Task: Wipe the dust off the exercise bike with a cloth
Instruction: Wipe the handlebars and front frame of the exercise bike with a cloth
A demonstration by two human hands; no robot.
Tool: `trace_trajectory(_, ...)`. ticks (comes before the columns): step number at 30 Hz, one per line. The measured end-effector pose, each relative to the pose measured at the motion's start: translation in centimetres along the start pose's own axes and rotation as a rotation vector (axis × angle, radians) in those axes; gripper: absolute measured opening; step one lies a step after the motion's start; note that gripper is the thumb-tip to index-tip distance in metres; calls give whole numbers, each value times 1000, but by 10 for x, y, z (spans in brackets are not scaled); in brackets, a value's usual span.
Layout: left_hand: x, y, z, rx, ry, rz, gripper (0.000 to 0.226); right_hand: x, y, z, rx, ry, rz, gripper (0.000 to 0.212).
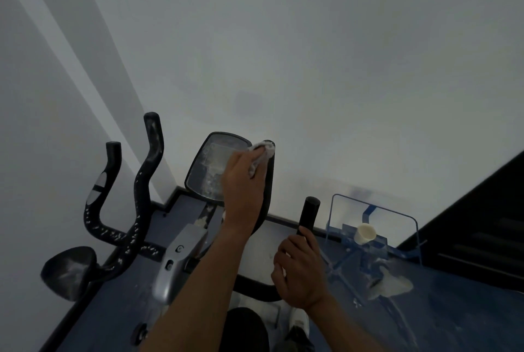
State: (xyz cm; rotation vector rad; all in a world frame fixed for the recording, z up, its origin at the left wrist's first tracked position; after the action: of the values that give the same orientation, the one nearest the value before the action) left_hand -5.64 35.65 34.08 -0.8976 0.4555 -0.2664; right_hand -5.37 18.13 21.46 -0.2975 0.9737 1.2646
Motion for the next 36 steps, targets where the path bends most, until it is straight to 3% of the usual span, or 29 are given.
trace_trajectory(2,11,-5,-5,87,63,61,6,0,0,0,1,3,1,14)
trace_trajectory(5,24,9,-23,181,162,147,17,-1,0,0,8,7,5,13)
trace_trajectory(11,20,-23,-5,191,76,56,18,1,-1,1,19,32,8,15)
trace_trajectory(15,29,3,-13,120,140,101,14,3,-2,1,23,58,0,13)
trace_trajectory(21,35,-8,-17,199,93,85,20,4,-2,0,16,59,-14,13)
trace_trajectory(32,31,-13,-15,162,50,-29,18,2,-1,2,20,58,-19,13)
trace_trajectory(36,27,19,-26,7,30,0,13,2,0,3,22,68,-20,13)
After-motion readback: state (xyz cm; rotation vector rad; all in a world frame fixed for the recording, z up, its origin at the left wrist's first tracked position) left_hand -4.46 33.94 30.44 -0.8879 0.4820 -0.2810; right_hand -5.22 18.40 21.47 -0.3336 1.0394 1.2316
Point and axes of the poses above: each hand's wrist, its own z-axis towards the middle knuckle, its own x-axis out of the palm, y = z × x, the point moved 10 cm from there along z, towards the middle knuckle, and after that the axes turned 1 degree about -z, right-handed, at the moved point
